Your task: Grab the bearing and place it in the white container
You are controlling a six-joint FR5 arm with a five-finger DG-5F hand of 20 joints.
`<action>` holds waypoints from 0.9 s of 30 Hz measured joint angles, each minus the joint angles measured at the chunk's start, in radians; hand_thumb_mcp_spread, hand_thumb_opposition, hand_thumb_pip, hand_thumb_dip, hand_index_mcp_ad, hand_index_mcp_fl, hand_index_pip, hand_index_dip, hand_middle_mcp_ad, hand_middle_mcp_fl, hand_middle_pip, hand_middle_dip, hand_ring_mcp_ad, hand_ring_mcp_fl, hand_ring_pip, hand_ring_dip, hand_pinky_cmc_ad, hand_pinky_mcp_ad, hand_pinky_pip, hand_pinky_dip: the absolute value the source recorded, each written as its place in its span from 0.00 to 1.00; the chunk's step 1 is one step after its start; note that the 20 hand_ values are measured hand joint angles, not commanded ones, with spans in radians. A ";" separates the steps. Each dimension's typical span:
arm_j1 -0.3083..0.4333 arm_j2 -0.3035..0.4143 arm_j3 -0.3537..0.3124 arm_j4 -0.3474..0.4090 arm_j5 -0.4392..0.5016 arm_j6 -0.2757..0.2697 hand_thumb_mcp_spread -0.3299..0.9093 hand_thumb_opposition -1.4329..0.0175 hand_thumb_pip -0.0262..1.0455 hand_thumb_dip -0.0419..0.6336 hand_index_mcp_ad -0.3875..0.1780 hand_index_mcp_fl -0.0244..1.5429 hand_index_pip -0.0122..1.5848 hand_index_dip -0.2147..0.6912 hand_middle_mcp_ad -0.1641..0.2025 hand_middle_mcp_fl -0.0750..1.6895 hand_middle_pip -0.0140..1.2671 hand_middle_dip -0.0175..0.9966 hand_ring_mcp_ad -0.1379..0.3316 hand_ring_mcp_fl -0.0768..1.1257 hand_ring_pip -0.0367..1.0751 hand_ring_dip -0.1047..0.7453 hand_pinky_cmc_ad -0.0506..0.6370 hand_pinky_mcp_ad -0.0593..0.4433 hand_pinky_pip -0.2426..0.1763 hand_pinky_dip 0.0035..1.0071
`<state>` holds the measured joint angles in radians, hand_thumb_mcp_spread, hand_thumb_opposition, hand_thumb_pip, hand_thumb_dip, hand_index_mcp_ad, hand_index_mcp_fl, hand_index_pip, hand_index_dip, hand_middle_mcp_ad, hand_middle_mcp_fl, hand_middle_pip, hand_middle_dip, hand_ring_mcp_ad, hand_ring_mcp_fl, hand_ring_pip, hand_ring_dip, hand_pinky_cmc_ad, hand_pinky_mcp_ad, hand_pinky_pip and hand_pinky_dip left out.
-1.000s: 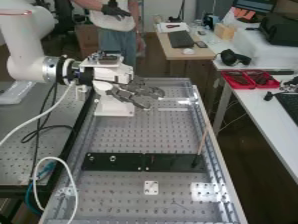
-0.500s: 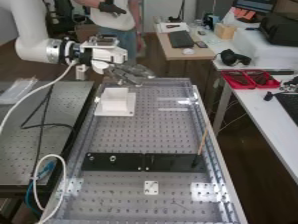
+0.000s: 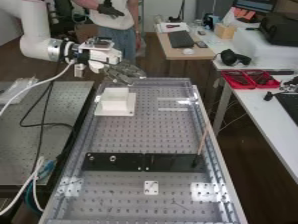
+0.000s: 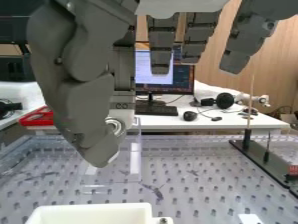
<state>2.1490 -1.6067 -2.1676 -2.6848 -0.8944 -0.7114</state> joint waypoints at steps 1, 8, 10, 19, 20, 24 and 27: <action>0.008 -0.004 -0.002 0.000 0.007 0.009 0.67 0.33 0.49 0.50 0.44 0.21 0.93 0.39 0.61 0.10 0.13 0.20 0.52 0.08 0.13 0.22 0.59 0.67 0.48 0.18; 0.049 -0.017 -0.009 0.002 0.046 0.042 0.67 0.33 0.49 0.50 0.44 0.20 0.93 0.39 0.60 0.10 0.13 0.20 0.52 0.08 0.13 0.22 0.59 0.67 0.48 0.18; 0.065 -0.026 -0.013 0.003 0.067 0.061 0.67 0.33 0.49 0.50 0.44 0.20 0.93 0.39 0.60 0.10 0.13 0.20 0.51 0.07 0.13 0.22 0.59 0.67 0.47 0.18; 0.087 -0.059 -0.030 0.005 0.101 0.125 0.67 0.33 0.49 0.50 0.44 0.20 0.93 0.39 0.61 0.10 0.13 0.20 0.52 0.07 0.13 0.22 0.59 0.68 0.48 0.18; 0.087 -0.064 -0.032 0.007 0.101 0.130 0.67 0.33 0.49 0.50 0.44 0.20 0.93 0.39 0.61 0.10 0.13 0.20 0.52 0.07 0.13 0.22 0.59 0.67 0.48 0.18; 0.083 -0.091 -0.043 0.025 0.097 0.151 0.67 0.33 0.49 0.50 0.44 0.20 0.93 0.39 0.61 0.10 0.13 0.20 0.51 0.07 0.13 0.22 0.59 0.67 0.48 0.18; 0.080 -0.109 -0.050 0.037 0.093 0.167 0.67 0.33 0.49 0.50 0.44 0.20 0.93 0.39 0.62 0.10 0.13 0.20 0.52 0.07 0.13 0.22 0.59 0.67 0.47 0.18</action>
<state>2.2286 -1.7159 -2.2174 -2.6475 -0.8009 -0.5446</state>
